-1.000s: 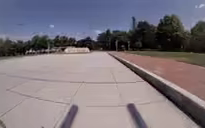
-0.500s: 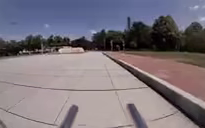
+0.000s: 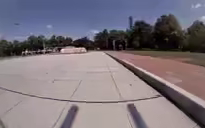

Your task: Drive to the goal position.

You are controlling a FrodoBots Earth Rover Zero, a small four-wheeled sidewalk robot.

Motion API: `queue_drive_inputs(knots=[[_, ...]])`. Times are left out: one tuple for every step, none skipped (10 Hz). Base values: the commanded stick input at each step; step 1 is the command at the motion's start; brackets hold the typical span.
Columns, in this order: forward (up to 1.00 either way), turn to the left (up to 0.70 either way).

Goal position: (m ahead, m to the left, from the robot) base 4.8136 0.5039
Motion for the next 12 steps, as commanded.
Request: queue_drive_inputs(knots=[[0.70,0.00],[0.70,0.00],[0.70,0.00],[0.70,0.00],[0.70,0.00],[0.70,0.00],[0.70,-0.35],[0.70,-0.35],[0.70,-0.35],[0.70,-0.07],[0.70,0.00],[0.70,0.00]])
